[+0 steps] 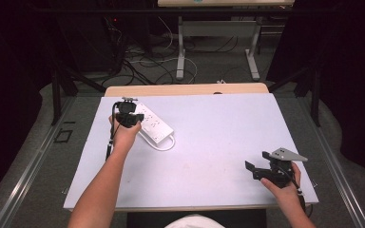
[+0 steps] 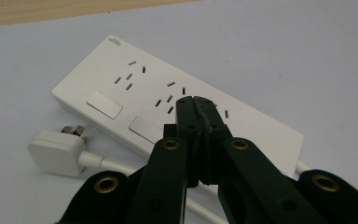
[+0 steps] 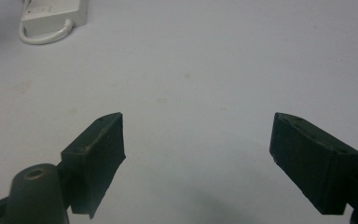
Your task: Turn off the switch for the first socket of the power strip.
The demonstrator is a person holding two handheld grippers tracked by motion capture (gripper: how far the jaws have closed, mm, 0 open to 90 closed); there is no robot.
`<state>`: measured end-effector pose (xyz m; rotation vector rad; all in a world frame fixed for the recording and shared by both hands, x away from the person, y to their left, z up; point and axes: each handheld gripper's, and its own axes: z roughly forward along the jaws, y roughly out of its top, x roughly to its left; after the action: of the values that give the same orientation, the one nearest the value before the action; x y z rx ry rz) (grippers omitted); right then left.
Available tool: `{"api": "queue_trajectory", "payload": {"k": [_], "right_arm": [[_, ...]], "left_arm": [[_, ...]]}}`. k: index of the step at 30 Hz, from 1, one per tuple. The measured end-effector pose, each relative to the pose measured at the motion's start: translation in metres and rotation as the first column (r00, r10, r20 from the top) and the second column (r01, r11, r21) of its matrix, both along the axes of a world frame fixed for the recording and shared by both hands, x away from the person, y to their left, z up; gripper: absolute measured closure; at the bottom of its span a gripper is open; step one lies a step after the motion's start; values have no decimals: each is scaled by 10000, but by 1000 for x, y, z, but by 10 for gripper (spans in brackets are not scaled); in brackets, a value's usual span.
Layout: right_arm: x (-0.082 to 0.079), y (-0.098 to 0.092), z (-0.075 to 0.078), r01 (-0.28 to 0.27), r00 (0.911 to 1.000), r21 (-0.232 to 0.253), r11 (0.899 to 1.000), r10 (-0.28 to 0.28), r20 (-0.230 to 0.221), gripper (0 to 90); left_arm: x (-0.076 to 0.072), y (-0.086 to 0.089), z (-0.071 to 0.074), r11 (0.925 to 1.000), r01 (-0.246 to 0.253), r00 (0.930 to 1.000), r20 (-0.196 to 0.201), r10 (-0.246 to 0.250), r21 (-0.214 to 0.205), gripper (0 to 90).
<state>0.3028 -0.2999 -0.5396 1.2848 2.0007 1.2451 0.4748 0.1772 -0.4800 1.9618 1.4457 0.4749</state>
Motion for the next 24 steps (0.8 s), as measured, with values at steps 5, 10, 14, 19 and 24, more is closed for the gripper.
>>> {"api": "queue_trajectory", "payload": {"k": [5, 10, 14, 19, 24], "right_arm": [[0, 0, 0, -29, 10000, -25, 10000, 29, -6, 173], [0, 0, -1, 17, 10000, -1, 10000, -17, 5, 173], [0, 0, 0, -34, 10000, 0, 10000, 34, -28, 173], [0, 0, -1, 9, 10000, 16, 10000, -9, 1, 173], [0, 0, 0, 14, 10000, -13, 10000, -14, -15, 173]], "left_arm": [[3, 0, -4, 9999, -74, 9997, -232, 72, -80, 900], [5, -1, -6, 10000, -76, 9994, -328, 75, -49, 900], [8, -3, -9, 9999, -151, 9990, -420, 149, -39, 900], [11, -3, -10, 9999, -101, 9980, -620, 105, 73, 900], [14, -5, -11, 9998, -147, 9964, -837, 158, 146, 900]]}}
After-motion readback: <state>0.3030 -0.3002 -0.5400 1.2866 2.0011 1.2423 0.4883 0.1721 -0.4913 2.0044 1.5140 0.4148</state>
